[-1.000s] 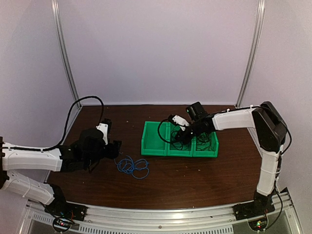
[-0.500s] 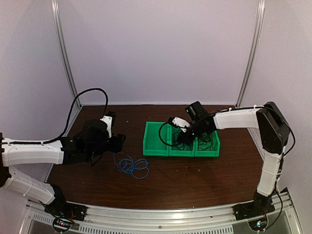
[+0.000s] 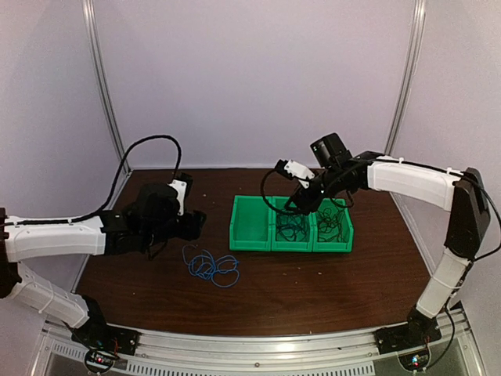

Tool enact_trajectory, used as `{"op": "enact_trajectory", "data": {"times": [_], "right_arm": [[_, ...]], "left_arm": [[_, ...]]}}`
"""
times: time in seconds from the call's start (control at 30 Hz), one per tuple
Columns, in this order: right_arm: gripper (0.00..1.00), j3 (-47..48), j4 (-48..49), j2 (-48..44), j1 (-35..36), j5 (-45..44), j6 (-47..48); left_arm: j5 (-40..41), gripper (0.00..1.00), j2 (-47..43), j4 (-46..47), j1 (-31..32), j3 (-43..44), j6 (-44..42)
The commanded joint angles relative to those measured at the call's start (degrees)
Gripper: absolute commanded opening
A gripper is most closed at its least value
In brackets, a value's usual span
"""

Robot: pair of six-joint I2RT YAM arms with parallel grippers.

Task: Untangle the cables

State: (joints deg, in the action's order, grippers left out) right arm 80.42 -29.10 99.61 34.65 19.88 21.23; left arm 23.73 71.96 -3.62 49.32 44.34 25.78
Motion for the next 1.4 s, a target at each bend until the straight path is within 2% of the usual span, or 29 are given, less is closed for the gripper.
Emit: {"op": "enact_trajectory", "data": {"times": [0.0,0.23,0.4,0.53,0.63,0.77,1.03,1.37], "right_arm": [[0.63,4.6,-4.2,-3.4,0.1,2.0,0.2],[0.63,8.5,-2.7,-2.5,2.6,8.2,0.9],[0.58,3.5,-1.9,-4.7,7.3,8.5,5.8],[0.51,-0.2,-0.1,-3.9,11.0,7.6,8.4],[0.49,0.5,0.6,-1.0,13.0,9.0,8.9],[0.48,2.8,1.0,5.0,17.0,8.1,10.9],[0.48,13.3,0.5,19.3,20.2,6.7,10.8],[0.46,17.9,2.1,25.8,20.8,2.1,8.5]], "left_arm": [[-3.9,0.65,4.7,0.5,-0.9,2.7,-1.7],[-9.6,0.66,5.3,6.9,-4.1,-2.2,-0.7],[-15.0,0.65,5.1,7.6,-8.8,-2.6,-0.6],[-19.3,0.59,6.4,8.1,-10.0,-3.1,-0.1],[-20.5,0.57,6.2,8.1,-10.2,-5.2,1.9],[-20.3,0.59,2.2,11.6,-10.7,-11.2,5.2],[-20.6,0.59,-1.6,10.6,-10.9,-15.3,6.8],[-19.1,0.58,-7.4,9.4,-11.8,-18.6,7.8]]}}
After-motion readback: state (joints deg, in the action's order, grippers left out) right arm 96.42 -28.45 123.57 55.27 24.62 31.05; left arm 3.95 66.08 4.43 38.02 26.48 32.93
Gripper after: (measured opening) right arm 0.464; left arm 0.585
